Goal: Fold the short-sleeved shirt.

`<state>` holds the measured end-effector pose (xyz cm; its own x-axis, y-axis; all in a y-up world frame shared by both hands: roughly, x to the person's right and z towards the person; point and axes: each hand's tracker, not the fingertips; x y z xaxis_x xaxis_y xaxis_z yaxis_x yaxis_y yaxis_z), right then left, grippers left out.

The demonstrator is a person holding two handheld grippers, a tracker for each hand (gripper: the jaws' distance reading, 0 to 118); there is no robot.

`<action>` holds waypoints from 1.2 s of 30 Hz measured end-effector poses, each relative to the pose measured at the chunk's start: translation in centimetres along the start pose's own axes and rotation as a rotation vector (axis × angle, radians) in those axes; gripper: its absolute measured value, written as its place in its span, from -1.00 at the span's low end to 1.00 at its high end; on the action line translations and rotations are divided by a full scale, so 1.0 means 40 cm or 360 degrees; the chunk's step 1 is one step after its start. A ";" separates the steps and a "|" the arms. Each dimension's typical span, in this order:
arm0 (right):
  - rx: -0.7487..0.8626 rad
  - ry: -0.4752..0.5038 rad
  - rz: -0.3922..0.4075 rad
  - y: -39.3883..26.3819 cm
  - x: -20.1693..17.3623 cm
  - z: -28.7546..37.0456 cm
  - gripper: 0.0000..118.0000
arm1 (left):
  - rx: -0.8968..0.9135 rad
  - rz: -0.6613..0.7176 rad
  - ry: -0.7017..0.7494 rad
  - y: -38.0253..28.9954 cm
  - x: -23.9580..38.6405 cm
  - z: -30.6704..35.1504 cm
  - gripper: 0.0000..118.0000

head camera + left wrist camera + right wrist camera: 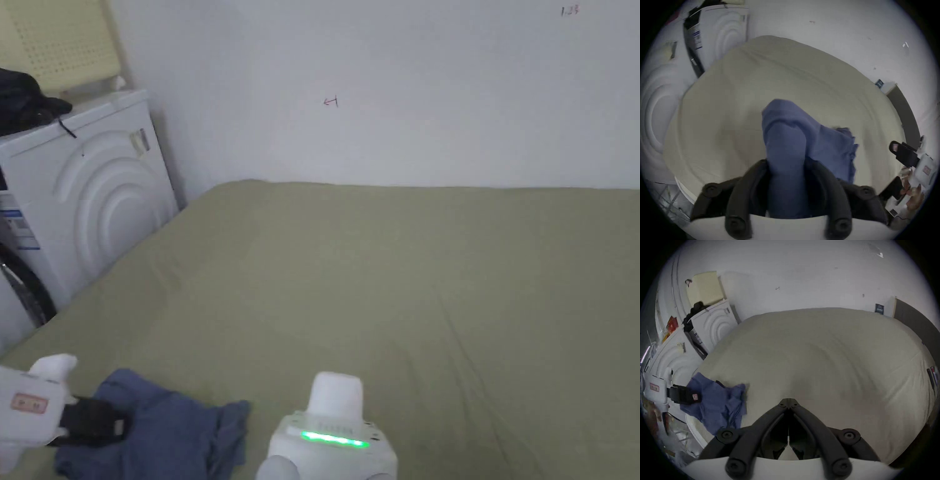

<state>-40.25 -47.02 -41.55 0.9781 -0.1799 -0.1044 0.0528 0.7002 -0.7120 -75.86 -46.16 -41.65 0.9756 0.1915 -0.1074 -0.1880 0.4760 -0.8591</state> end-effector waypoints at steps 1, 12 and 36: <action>-0.0023 0.0059 -0.0025 0.000 -0.014 -0.014 -1.00 | 0.0019 0.0041 0.0022 -0.003 -0.027 -0.013 0.59; 0.0057 0.0164 0.0052 -0.004 0.136 0.035 -1.00 | 0.0583 -0.0048 0.0691 -0.057 0.175 0.155 -0.91; 0.0541 -0.0516 0.0144 -0.057 1.269 0.652 -1.00 | 0.0956 -0.0417 0.0129 -0.519 1.530 0.179 -0.91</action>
<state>14.51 -39.75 -27.11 0.9913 0.0792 0.1054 -0.0254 0.8991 -0.4370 -13.04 -38.19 -26.81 0.9987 -0.0499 0.0095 0.0491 0.8987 -0.4358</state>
